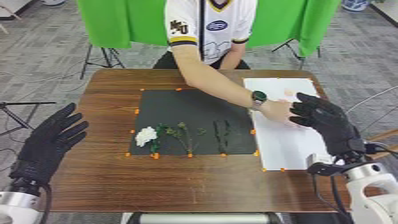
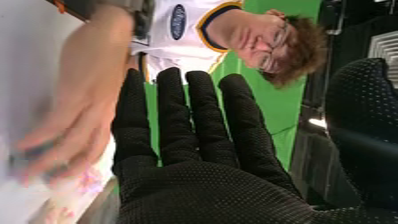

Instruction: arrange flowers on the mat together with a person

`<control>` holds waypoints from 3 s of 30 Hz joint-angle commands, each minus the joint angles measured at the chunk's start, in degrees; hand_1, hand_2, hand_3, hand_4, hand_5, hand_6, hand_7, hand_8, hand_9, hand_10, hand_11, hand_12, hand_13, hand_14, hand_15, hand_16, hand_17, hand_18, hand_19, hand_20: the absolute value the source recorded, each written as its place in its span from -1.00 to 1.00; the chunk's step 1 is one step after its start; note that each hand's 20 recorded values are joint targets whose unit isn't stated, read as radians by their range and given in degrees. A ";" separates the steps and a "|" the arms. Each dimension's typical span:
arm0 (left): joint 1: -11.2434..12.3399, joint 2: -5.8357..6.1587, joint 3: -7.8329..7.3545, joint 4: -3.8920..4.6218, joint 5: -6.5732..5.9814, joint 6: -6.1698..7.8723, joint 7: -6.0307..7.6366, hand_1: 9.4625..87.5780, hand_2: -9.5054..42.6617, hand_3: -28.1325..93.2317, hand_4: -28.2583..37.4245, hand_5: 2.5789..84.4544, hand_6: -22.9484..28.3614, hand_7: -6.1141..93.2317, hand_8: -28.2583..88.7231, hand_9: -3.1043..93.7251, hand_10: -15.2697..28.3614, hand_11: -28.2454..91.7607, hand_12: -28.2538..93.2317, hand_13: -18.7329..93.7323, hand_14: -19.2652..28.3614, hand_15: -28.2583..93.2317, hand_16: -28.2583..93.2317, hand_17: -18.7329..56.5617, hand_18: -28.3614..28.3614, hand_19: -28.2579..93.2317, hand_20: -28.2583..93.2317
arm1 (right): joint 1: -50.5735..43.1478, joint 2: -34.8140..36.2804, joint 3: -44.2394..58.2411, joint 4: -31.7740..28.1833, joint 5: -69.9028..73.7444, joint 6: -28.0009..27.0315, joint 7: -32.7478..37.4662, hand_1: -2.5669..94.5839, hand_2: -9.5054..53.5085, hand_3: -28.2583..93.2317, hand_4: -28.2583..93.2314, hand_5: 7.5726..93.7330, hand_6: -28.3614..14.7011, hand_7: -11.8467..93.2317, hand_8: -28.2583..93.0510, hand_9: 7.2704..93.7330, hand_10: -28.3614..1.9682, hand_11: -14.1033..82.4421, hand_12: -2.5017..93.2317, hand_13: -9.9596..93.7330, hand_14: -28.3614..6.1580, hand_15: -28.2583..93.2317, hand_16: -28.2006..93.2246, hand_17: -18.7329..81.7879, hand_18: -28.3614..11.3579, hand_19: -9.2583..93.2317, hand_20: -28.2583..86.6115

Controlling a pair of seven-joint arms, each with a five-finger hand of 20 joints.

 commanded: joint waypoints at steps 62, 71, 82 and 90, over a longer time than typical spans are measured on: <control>-0.19 -0.54 1.25 0.37 0.24 -0.02 -0.49 -0.57 -0.79 0.61 -0.89 -0.31 0.00 -0.59 -0.64 -0.39 0.20 -0.30 -0.21 -0.27 0.41 -0.18 -0.46 -0.72 0.76 0.17 -0.37 | 2.65 7.26 -5.19 3.64 -25.78 30.29 -0.50 -0.34 -0.94 0.82 -0.95 -0.05 0.11 -0.30 -0.74 0.00 -0.04 -0.22 -0.46 0.12 0.01 0.19 -0.18 -0.18 -0.47 0.44 0.19; 0.56 -0.38 1.02 0.17 0.12 0.56 0.19 -0.57 -0.79 0.61 -0.89 -0.31 0.00 -0.59 -0.64 -0.39 0.20 -0.30 -0.21 -0.27 0.41 -0.18 -0.46 -0.72 0.76 0.17 -0.37 | 3.10 11.90 -2.20 9.31 -66.13 29.23 5.09 -0.25 -1.00 0.82 -1.00 0.00 0.27 -0.16 -0.79 0.08 0.10 -0.12 -0.46 0.15 0.19 0.19 -0.20 -0.16 -0.38 0.42 0.17; 0.92 -0.25 0.82 0.10 0.17 0.83 0.71 -0.57 -0.79 0.61 -0.90 -0.31 0.00 -0.59 -0.64 -0.39 0.20 -0.30 -0.21 -0.28 0.41 -0.18 -0.46 -0.72 0.76 0.16 -0.38 | 8.14 15.81 -5.99 15.67 -74.23 16.25 13.64 -0.35 -1.00 0.85 -1.00 -0.28 0.20 -0.21 -0.77 -0.23 0.16 -0.24 -0.43 -0.11 0.15 0.09 -0.17 -0.32 -0.45 0.32 0.17; 1.05 -0.21 0.78 0.19 0.13 0.71 1.03 -0.57 -0.79 0.61 -0.89 -0.31 0.00 -0.59 -0.64 -0.39 0.20 -0.30 -0.21 -0.28 0.41 -0.18 -0.46 -0.72 0.77 0.17 -0.38 | 12.37 17.85 -10.25 19.36 -75.63 13.52 15.31 -0.34 -1.00 0.86 -1.00 -0.38 0.20 -0.22 -0.75 -0.32 0.24 -0.31 -0.42 -0.15 0.14 0.07 -0.16 -0.35 -0.45 0.29 0.16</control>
